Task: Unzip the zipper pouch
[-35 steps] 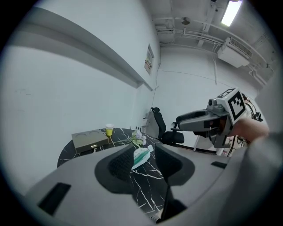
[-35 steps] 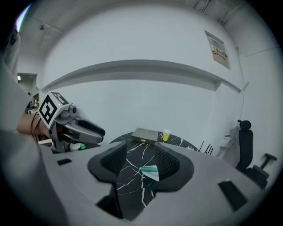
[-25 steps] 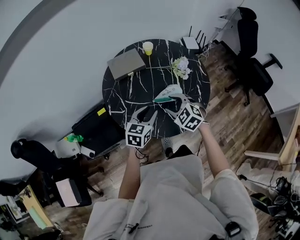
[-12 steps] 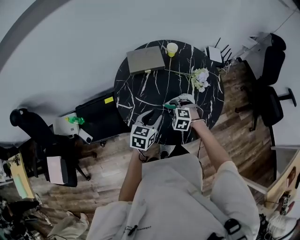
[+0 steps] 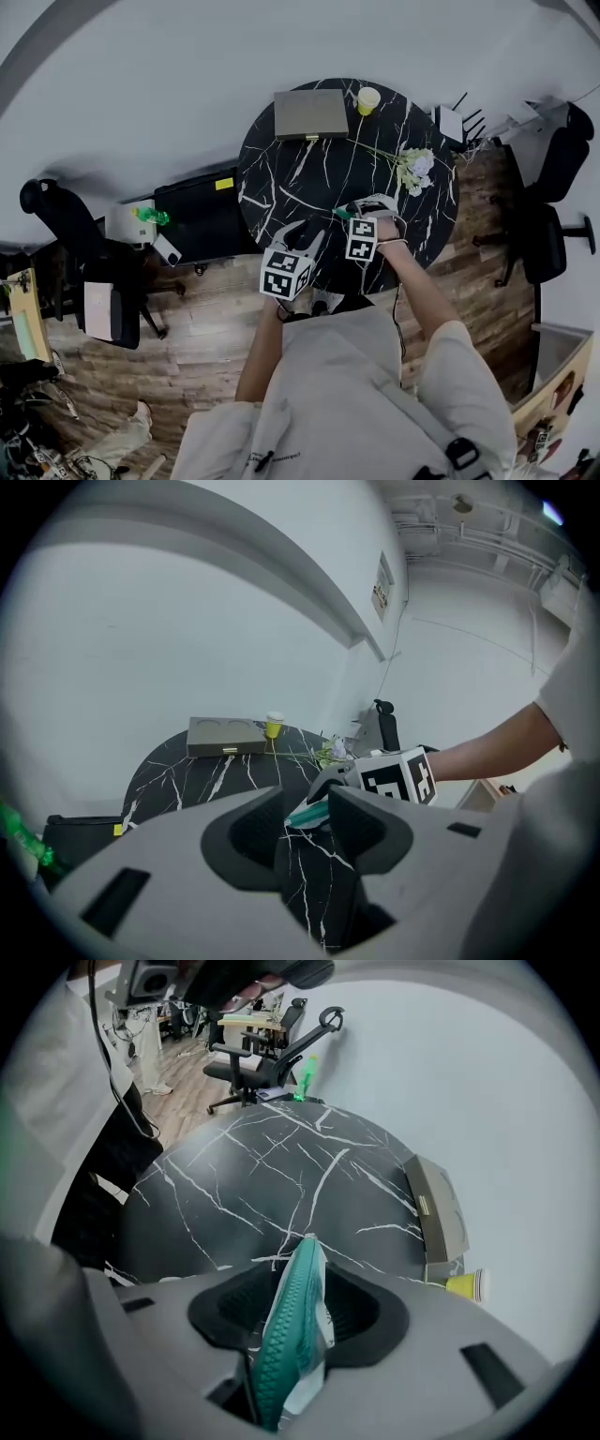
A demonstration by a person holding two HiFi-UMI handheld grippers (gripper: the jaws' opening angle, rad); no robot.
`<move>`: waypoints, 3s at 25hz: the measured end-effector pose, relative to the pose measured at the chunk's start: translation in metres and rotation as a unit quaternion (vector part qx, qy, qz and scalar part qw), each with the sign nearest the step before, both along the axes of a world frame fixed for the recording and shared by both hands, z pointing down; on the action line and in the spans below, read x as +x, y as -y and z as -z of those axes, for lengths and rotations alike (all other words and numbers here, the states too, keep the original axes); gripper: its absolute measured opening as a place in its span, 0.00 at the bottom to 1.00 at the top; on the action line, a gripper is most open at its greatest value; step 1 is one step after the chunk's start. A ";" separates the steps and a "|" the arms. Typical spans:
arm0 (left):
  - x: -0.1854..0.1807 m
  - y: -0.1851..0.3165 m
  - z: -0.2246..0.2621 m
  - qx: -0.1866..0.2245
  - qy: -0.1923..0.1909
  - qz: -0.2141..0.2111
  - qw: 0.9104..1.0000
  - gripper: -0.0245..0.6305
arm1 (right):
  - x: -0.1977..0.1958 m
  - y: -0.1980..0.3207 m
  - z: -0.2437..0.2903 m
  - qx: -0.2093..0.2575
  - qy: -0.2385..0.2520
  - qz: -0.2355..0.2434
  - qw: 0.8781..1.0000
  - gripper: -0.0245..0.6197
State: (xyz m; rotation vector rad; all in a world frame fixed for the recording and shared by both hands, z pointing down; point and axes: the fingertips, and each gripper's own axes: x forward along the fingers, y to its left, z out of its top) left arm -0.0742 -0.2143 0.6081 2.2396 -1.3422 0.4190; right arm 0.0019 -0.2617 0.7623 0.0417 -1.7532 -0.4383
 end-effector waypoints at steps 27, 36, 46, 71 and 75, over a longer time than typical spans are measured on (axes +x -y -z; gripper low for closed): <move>0.018 0.014 0.001 0.001 -0.002 -0.011 1.000 0.27 | 0.019 0.018 0.057 0.009 0.119 -0.067 0.991 0.10; 0.022 0.028 0.006 0.009 0.006 -0.024 1.000 0.28 | 0.024 0.027 0.099 0.005 0.179 -0.094 0.979 0.10; 0.013 0.027 0.014 0.021 0.011 -0.044 0.999 0.28 | 0.004 0.002 0.160 -0.042 0.285 -0.064 0.955 0.10; 0.008 0.015 0.081 0.125 -0.120 -0.094 0.980 0.24 | -0.025 -0.040 0.244 -0.139 0.457 0.032 0.878 0.10; 0.009 0.013 0.084 0.135 -0.128 -0.092 0.978 0.13 | -0.022 -0.036 0.243 -0.143 0.469 0.016 0.872 0.10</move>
